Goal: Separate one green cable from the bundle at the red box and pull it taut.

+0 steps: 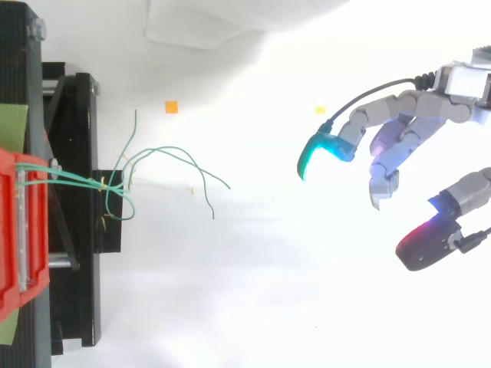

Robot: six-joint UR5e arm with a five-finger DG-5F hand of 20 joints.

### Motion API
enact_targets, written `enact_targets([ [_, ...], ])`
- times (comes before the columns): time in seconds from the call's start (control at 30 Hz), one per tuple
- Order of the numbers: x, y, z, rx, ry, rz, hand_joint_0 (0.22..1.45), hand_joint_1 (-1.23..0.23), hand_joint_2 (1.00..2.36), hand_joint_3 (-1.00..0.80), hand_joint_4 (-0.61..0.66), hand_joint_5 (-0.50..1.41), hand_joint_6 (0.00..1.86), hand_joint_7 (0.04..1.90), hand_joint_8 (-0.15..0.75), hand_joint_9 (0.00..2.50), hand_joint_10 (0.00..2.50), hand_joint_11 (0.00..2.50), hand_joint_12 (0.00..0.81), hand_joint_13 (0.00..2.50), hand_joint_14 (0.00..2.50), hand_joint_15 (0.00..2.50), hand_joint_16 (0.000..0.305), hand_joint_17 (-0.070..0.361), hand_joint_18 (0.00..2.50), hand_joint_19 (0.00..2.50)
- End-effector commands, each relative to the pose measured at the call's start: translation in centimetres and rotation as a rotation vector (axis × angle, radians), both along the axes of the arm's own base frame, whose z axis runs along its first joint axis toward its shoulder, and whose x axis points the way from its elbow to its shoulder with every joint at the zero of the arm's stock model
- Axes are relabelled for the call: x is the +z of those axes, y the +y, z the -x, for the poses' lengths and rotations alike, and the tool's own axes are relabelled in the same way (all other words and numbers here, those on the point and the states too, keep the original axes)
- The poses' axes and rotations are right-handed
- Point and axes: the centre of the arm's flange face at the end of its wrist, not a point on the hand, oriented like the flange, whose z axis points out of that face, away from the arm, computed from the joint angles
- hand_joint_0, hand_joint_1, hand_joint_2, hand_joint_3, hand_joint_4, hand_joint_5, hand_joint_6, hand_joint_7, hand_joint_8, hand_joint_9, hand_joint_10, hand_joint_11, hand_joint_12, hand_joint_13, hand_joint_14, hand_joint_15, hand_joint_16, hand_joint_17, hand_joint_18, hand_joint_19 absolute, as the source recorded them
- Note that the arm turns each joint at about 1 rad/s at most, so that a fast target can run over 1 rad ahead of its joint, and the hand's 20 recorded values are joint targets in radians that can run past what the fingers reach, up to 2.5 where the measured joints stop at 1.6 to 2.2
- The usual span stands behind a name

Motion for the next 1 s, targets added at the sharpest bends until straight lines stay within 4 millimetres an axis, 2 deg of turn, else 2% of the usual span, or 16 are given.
enact_targets([
  [0.0, -0.04, 0.02, -0.04, 0.001, -0.001, -0.001, 0.53, -0.69, 1.0, -0.5, 0.17, -0.17, 0.5, 0.73, 0.25, 1.04, 0.02, 0.82, 0.352, 1.13, 0.02, 0.64, 0.036, 0.081, 0.64, 0.63],
  [0.2, -0.04, 0.02, -0.04, 0.002, -0.001, 0.001, 0.53, -0.69, 1.0, -0.5, 0.16, -0.18, 0.5, 0.72, 0.228, 0.96, 0.02, 0.68, 0.293, 0.94, 0.02, 0.61, 0.035, 0.078, 0.58, 0.65],
  [0.27, -0.05, 0.02, -0.02, 0.002, 0.001, 0.001, 0.53, -0.69, 1.0, -0.5, 0.15, -0.18, 0.5, 0.72, 0.225, 0.92, 0.01, 0.62, 0.243, 0.79, 0.02, 0.54, 0.035, 0.079, 0.56, 0.64],
  [0.53, -0.06, 0.01, 0.0, 0.002, 0.002, 0.001, 0.54, -0.68, 1.0, -0.5, 0.14, -0.18, 0.5, 0.72, 0.111, 1.02, 0.01, 0.59, 0.267, 0.91, 0.02, 0.51, 0.034, 0.077, 0.52, 0.63],
  [0.67, -0.06, 0.01, 0.0, 0.002, 0.002, 0.001, 0.54, -0.68, 1.0, -0.5, 0.14, -0.18, 0.5, 0.71, 0.164, 0.98, 0.01, 0.56, 0.311, 1.01, 0.02, 0.51, 0.033, 0.074, 0.51, 0.62],
  [0.73, 0.05, 0.02, -0.02, 0.002, -0.002, 0.001, 0.54, -0.68, 1.0, -0.5, 0.14, -0.18, 0.5, 0.71, 0.143, 0.95, 0.01, 0.55, 0.326, 1.03, 0.02, 0.53, 0.032, 0.073, 0.51, 0.61],
  [0.8, 0.05, 0.02, -0.02, 0.002, -0.002, 0.001, 0.54, -0.69, 1.0, -0.5, 0.14, -0.18, 0.5, 0.72, 0.117, 0.97, 0.02, 0.58, 0.295, 0.99, 0.02, 0.57, 0.033, 0.073, 0.54, 0.62],
  [0.97, 0.06, 0.02, -0.03, 0.002, -0.004, 0.0, 0.55, -0.7, 1.0, -0.5, 0.14, -0.18, 0.5, 0.73, 0.135, 0.97, 0.01, 0.62, 0.273, 0.94, 0.02, 0.59, 0.033, 0.074, 0.59, 0.62],
])
